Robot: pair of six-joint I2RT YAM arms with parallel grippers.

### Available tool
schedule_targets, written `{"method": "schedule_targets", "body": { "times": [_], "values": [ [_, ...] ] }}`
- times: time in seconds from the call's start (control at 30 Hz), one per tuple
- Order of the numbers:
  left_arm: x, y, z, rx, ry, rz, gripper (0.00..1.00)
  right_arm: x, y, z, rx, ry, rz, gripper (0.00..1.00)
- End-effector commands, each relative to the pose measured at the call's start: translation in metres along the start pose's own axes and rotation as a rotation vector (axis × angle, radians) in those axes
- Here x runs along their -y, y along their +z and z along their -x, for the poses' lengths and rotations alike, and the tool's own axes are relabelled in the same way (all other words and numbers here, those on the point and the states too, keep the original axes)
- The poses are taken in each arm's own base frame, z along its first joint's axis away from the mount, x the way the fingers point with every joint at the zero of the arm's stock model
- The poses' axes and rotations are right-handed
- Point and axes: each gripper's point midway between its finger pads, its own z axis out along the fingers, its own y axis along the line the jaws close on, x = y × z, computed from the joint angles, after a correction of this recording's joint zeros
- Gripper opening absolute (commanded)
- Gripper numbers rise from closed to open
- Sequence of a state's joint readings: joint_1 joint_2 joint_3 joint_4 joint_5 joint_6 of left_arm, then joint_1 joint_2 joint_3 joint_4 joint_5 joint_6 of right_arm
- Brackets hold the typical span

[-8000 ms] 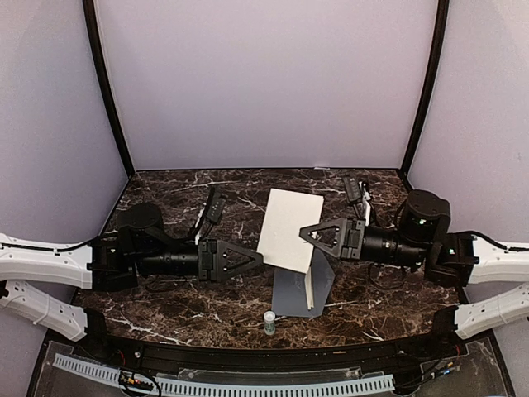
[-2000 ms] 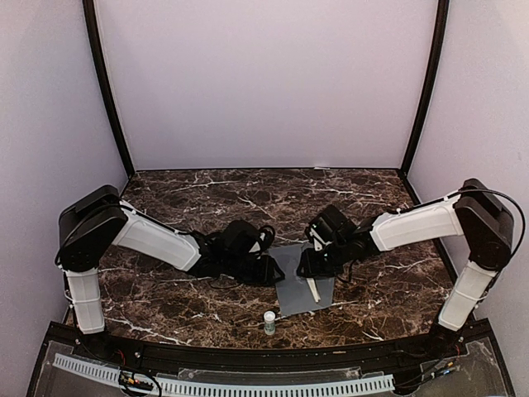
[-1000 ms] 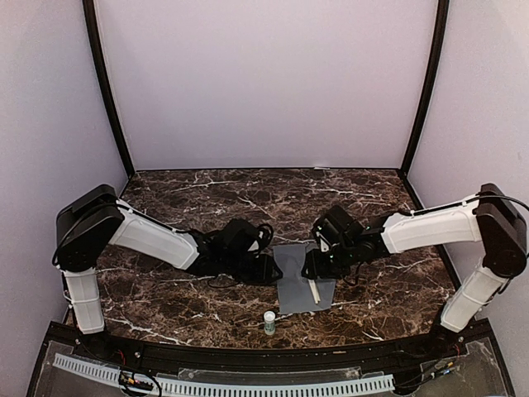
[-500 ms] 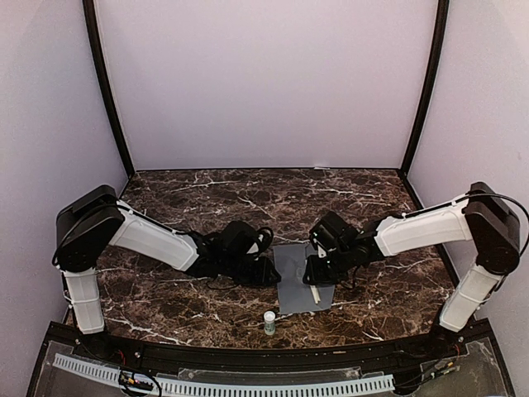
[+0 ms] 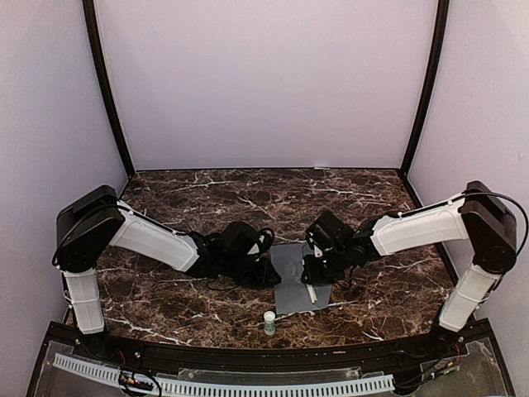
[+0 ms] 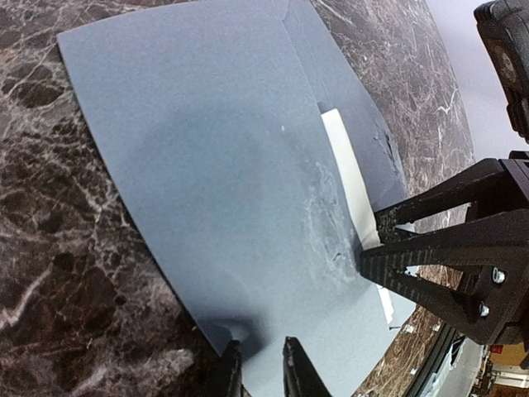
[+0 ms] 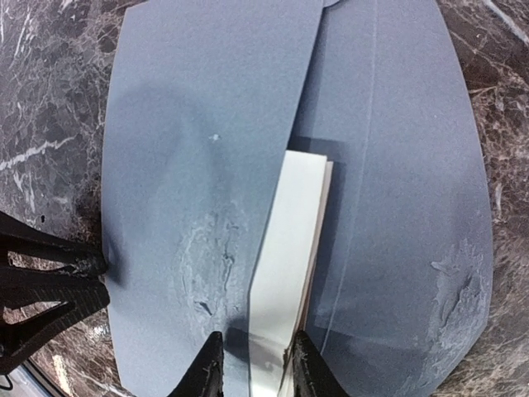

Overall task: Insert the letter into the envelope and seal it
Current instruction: Place the letter in the envelope.

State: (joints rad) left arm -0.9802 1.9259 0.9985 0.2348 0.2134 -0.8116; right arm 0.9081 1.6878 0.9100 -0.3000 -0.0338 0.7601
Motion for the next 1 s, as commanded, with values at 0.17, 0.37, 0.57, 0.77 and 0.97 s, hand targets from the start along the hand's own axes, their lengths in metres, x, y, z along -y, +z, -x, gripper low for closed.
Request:
{"method": "schedule_targets", "body": {
  "times": [0.17, 0.37, 0.57, 0.77, 0.97],
  "values": [
    [0.011, 0.003, -0.003, -0.011, 0.019, -0.032, 0.16, -0.019, 0.000, 0.007, 0.016, -0.034, 0.021, 0.24],
    [0.013, -0.015, 0.012, 0.060, 0.044, 0.012, 0.21, -0.016, -0.014, 0.013, 0.057, -0.025, 0.004, 0.32],
    [0.018, -0.061, 0.029, 0.150, 0.082, 0.067, 0.42, -0.016, -0.046, 0.023, 0.144, -0.015, 0.020, 0.51],
    [0.014, -0.106, 0.009, 0.124, 0.116, 0.122, 0.58, -0.010, -0.080, 0.024, 0.250, 0.009, 0.071, 0.64],
    [0.039, -0.142, -0.014, 0.131, 0.142, 0.126, 0.63, 0.012, -0.105, 0.018, 0.344, 0.052, 0.056, 0.66]
  ]
}}
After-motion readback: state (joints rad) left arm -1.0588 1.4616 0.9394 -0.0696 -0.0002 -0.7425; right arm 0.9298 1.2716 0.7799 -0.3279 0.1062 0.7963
